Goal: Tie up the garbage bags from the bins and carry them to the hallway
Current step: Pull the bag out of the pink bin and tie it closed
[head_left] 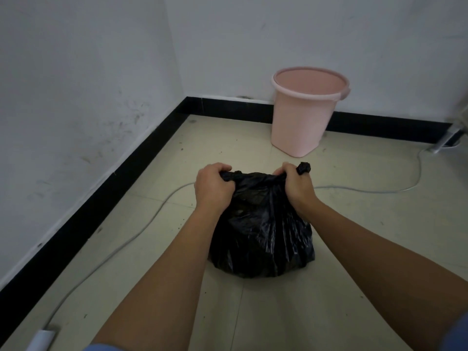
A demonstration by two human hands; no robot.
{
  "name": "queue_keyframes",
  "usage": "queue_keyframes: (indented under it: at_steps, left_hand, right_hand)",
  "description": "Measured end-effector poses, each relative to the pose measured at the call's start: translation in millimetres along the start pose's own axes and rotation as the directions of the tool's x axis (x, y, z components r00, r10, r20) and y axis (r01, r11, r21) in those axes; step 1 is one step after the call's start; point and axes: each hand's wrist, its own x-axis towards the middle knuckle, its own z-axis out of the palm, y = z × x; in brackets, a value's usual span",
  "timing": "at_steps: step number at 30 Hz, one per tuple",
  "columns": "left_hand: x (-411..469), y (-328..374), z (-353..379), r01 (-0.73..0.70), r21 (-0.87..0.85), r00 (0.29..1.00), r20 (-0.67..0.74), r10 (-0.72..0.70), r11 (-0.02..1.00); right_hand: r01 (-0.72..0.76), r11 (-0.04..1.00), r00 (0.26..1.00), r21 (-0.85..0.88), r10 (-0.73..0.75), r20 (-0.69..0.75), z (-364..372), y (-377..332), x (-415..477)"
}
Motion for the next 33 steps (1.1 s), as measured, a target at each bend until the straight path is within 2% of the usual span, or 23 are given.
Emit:
queue_keyframes:
  at_steps: [2,4,6,8,11,12,15,19,21,23,25,26,27,28,30,32,33]
  left_hand:
    - [1.7,13.0,-9.7,-0.101,0.075,0.995,-0.001,0.101,0.992]
    - [3.0,30.2,-23.1,-0.141,0.042,0.989,0.043,0.139,0.989]
    - [4.3,47.7,-38.8,-0.129,-0.075,0.983,0.119,0.137,0.989]
    - [4.4,59.5,-49.1,-0.083,-0.239,0.984,0.136,0.118,0.967]
    - [1.5,58.2,-47.4,-0.007,-0.434,1.000,-0.007,0.004,0.901]
    - [0.5,54.8,-45.5,0.045,-0.537,0.996,-0.044,-0.081,0.843]
    - [3.6,45.2,-44.9,0.145,-0.810,0.954,-0.038,-0.298,0.568]
    - [7.6,40.5,-42.9,0.179,-0.929,0.922,0.043,-0.384,0.324]
    - [5.6,27.9,-35.7,0.227,-0.933,0.889,0.081,-0.451,0.280]
    - [4.1,-1.3,-30.5,0.293,-0.901,0.812,0.057,-0.581,0.321]
    - [2.2,-43.1,-28.3,0.371,-0.862,0.706,0.019,-0.708,0.347]
    - [-0.3,-61.7,-26.3,0.411,-0.836,0.675,0.012,-0.738,0.363]
    - [-2.4,-76.0,-22.7,0.449,-0.790,0.675,-0.006,-0.738,0.418]
    - [-3.8,-85.5,-17.0,0.479,-0.702,0.705,-0.051,-0.708,0.527]
    - [-6.9,-89.6,-3.5,0.449,-0.416,0.829,-0.136,-0.543,0.790]
    - [-11.6,-79.0,5.2,0.317,-0.059,0.945,-0.060,-0.320,0.947]
    - [-13.7,-73.6,9.0,0.240,0.130,0.968,0.041,-0.248,0.962]
  right_hand:
    - [-0.020,1.000,0.998,0.009,0.021,-0.059,-1.5,0.1,2.6]
    - [-0.019,1.000,0.994,0.018,0.021,-0.110,-2.7,-1.3,4.2]
    - [-0.012,0.999,0.991,0.038,0.017,-0.130,-4.6,-2.0,7.1]
    - [-0.002,1.000,0.990,0.026,0.006,-0.142,-5.2,-1.7,7.8]
    - [0.023,0.999,0.986,-0.035,-0.029,-0.163,-5.7,-3.8,4.2]
    - [0.031,0.999,0.985,-0.044,-0.038,-0.170,-5.1,-5.2,3.1]
    - [0.048,0.999,0.972,-0.015,-0.050,-0.231,-6.9,-10.8,5.8]
    - [0.019,0.976,0.959,0.217,0.043,-0.279,-7.5,-21.9,10.7]
    - [-0.024,0.957,0.964,0.289,0.099,-0.247,-9.6,-24.1,12.2]
    - [-0.075,0.958,0.951,0.277,0.152,-0.271,-22.2,-17.2,19.1]
    - [-0.132,0.954,0.911,0.269,0.224,-0.346,-46.6,-1.0,25.9]
    - [-0.165,0.954,0.889,0.249,0.254,-0.382,-59.5,8.7,25.1]
    - [-0.204,0.951,0.874,0.230,0.283,-0.395,-70.0,19.9,24.3]
    - [-0.248,0.941,0.870,0.230,0.321,-0.375,-76.4,30.3,25.0]
    - [-0.340,0.878,0.877,0.336,0.425,-0.224,-78.1,39.5,25.0]
    - [-0.411,0.756,0.873,0.509,0.487,-0.017,-75.2,32.8,24.9]
    - [-0.433,0.715,0.874,0.549,0.482,0.062,-73.8,27.4,26.4]
